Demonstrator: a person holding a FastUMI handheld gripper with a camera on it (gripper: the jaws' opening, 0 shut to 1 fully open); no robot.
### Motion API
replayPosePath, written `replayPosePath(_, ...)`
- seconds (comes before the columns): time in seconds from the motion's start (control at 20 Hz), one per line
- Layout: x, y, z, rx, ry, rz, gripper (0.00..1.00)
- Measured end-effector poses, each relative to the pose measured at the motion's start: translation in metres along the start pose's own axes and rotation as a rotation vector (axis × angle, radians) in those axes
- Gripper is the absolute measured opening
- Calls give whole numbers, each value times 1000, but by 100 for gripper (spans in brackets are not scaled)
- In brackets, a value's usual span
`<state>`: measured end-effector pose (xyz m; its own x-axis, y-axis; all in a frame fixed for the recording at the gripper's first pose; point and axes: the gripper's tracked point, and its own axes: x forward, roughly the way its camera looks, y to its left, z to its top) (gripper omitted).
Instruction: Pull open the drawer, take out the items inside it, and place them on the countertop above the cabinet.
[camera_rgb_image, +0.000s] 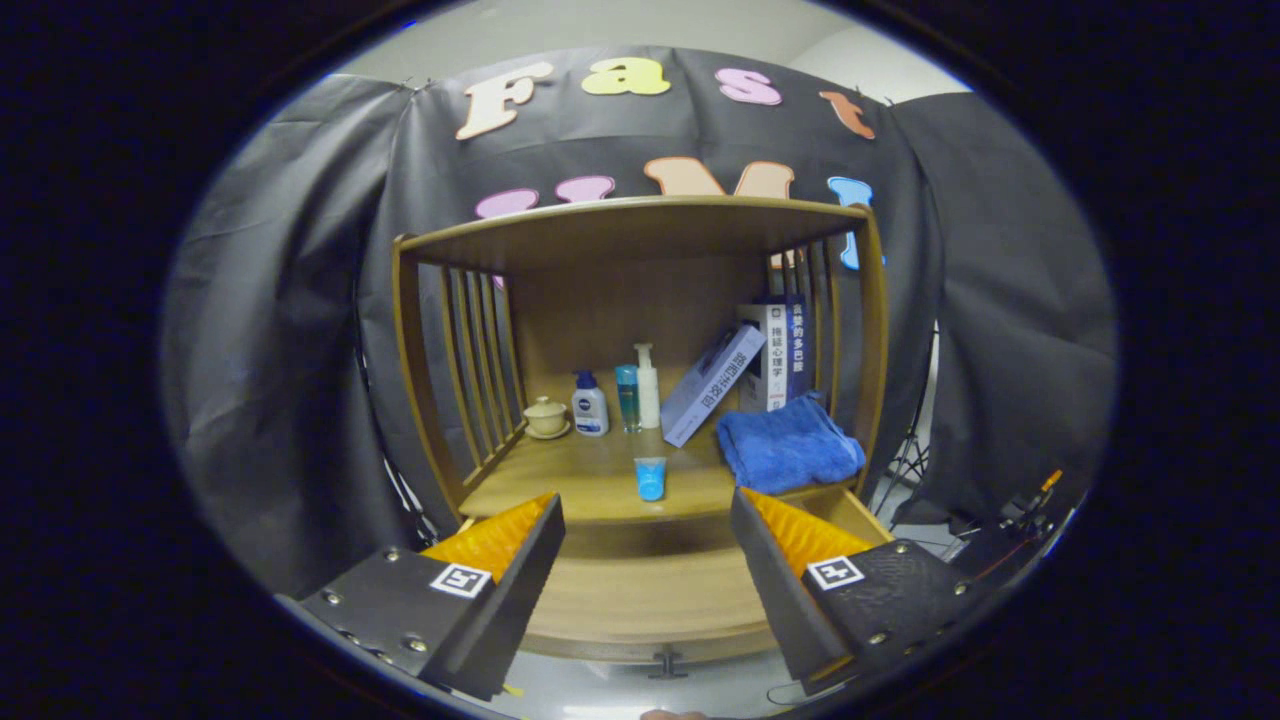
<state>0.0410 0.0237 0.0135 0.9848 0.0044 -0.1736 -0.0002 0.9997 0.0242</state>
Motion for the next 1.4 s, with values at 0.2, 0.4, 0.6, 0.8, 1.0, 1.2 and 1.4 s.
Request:
replayPosePath(0.2,-24,-11,-18,-45,-69,-21,99)
replayPosePath(0.4,-31,-12,-50,-93,-113,-16,99)
replayPosePath(0.6,-22,-21,-90,-88,-89,-27,99)
replayPosePath(0.8,-7,-36,-121,-69,-52,-54,99)
replayPosePath(1.0,7,-45,-147,-66,-39,-68,99)
replayPosePath(1.2,14,-35,-156,-54,-89,-21,99)
replayPosePath(1.4,14,-33,-157,-31,-171,-8,99)
